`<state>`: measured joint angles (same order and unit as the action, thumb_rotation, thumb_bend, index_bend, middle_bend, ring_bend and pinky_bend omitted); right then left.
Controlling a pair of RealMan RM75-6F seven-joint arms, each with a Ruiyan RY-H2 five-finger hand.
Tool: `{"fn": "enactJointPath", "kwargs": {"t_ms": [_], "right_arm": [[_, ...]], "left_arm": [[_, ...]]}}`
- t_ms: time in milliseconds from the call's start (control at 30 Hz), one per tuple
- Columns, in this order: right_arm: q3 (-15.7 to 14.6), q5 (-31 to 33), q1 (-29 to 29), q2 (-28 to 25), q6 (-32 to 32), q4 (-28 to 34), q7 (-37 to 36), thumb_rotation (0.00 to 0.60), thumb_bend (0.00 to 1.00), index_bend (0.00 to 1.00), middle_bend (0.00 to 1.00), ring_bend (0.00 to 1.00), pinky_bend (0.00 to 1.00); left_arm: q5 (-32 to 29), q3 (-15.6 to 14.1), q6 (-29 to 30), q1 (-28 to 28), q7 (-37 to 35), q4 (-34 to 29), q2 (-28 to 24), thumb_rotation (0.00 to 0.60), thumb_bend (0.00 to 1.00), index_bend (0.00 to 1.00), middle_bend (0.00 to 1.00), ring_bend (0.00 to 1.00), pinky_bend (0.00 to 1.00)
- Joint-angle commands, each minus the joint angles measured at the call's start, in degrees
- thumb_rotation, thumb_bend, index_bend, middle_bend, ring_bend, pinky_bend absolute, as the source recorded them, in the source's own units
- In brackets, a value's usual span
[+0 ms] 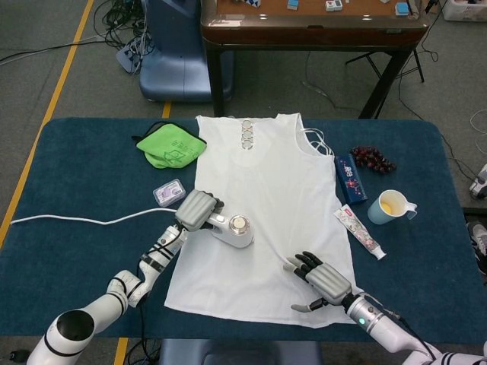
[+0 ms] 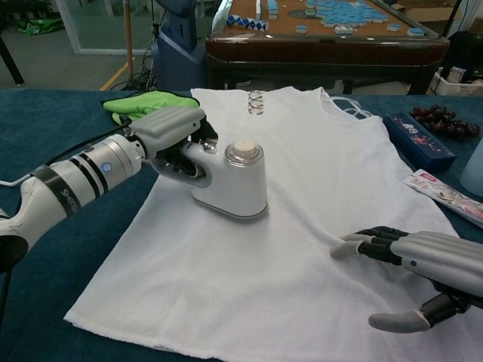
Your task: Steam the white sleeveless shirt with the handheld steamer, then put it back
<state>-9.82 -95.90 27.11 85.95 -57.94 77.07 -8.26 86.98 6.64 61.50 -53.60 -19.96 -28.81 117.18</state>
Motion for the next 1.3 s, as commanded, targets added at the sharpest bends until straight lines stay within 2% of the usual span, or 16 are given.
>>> {"fn": "enactJointPath", "kwargs": {"t_ms": [33, 400, 667, 1000, 1167, 1300], "right_arm": [[-0.01, 0.06, 0.04, -0.03, 0.09, 0.09, 0.04, 0.220, 0.00, 0.05, 0.09, 0.00, 0.00], [-0.33, 0.10, 0.07, 0.05, 0.31, 0.32, -0.21, 0.221, 0.00, 0.05, 0.09, 0.00, 0.00], [-0.63, -0.11, 0.16, 0.00, 0.44, 0.39, -0.43, 0.220, 0.00, 0.05, 0.09, 0.00, 0.00], [-1.03, -0.37, -0.08, 0.03, 0.01, -0.02, -1.40, 0.220, 0.00, 0.05, 0.09, 0.00, 0.00], [-1.15, -0.44, -0.17, 0.00, -0.13, -0.10, -1.65, 0.221, 0.00, 0.05, 0.09, 0.00, 0.00], [-1.09, -0.38, -0.20, -0.10, -0.22, 0.00, -1.65, 0.221, 0.00, 0.05, 0.09, 0.00, 0.00]], "left_arm": [[1.17, -1.27, 1.19, 0.36, -1.29, 2.54, 1.33, 0.600, 0.22, 0.80, 0.70, 0.58, 0.62], [2.81, -3.69, 2.38, 1.81, -1.70, 3.37, 1.73, 0.600, 0.22, 0.80, 0.70, 0.58, 0.62], [3.42, -4.73, 2.96, 2.98, -1.09, -1.32, -0.44, 0.600, 0.22, 0.80, 0.70, 0.58, 0.62], [4.89, -6.19, 4.27, 4.33, 5.08, -7.90, -3.96, 0.600, 0.22, 0.80, 0.70, 0.58, 0.62], [6.10, -6.72, 4.96, 4.09, 9.55, -7.05, -3.94, 0.600, 0.22, 0.80, 0.70, 0.58, 0.62], [6.24, -6.52, 4.83, 3.68, 9.55, -5.47, -3.68, 0.600, 0.22, 0.80, 0.70, 0.58, 0.62]]}}
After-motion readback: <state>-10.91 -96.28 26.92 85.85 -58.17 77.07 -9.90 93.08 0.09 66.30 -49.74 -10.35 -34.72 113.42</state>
